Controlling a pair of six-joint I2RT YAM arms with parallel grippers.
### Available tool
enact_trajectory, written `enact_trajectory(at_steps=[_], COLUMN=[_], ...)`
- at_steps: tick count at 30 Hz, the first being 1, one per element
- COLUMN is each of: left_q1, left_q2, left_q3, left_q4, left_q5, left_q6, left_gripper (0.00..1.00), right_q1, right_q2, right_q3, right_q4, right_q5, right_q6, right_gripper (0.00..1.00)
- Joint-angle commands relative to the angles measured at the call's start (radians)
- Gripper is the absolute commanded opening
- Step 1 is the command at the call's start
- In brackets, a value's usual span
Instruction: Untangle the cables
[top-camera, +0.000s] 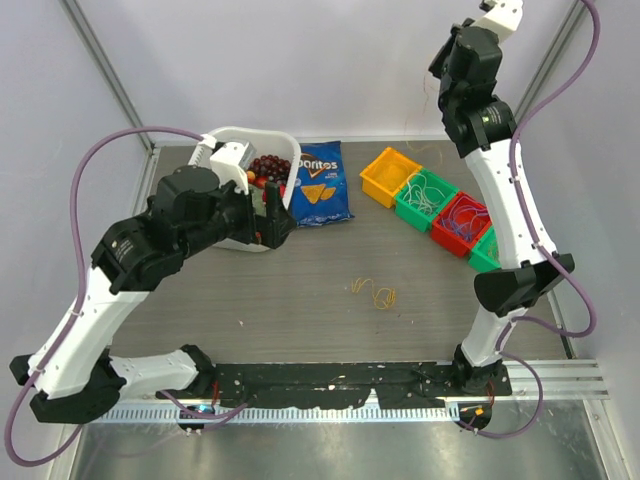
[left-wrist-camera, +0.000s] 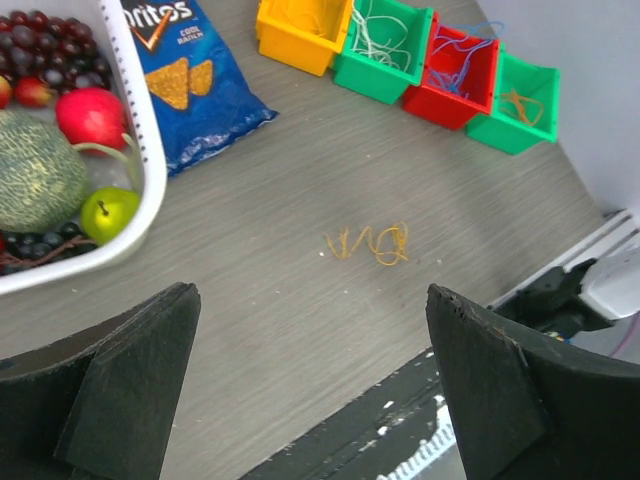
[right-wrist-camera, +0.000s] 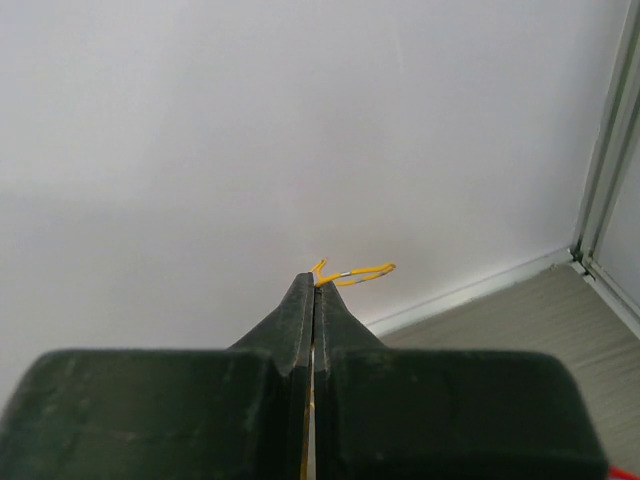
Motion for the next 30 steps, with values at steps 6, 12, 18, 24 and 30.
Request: enact_trajectory(at_steps=[6, 12, 18, 24, 30], left_q1=[0.005, 0.014, 0.020, 0.025, 0.025], left_q2=[0.067, 0.078, 0.074, 0.072, 0.069], left_q3=[0.069, 0.066, 0.063, 0.058, 0.049], left_q4=[-0.013, -0.010, -0.019, -0.014, -0.011], left_q5=[-0.033, -0.031, -0.028, -0.025, -0.025], left_q6=[0.192, 0.211, 0.211, 0.211, 0.211], left_gripper=[1.00, 1.00, 1.00, 1.00, 1.00], right_q1=[-0.002, -0.004, -0.013, -0.029, -0.033], right_q2=[0.037, 0.042, -0.007, -0.044, -0.056], right_q3=[0.193, 0.110, -0.085, -0.238, -0.346], right_q4=[0.056, 0.051, 0.080, 0.111, 0.097], right_q5=[-0.004, -0.041, -0.025, -0.027, -0.018], right_q6=[-0.049, 0.026, 0.054, 0.094, 0.095], right_gripper=[0.01, 0.01, 0.01, 0.01, 0.01])
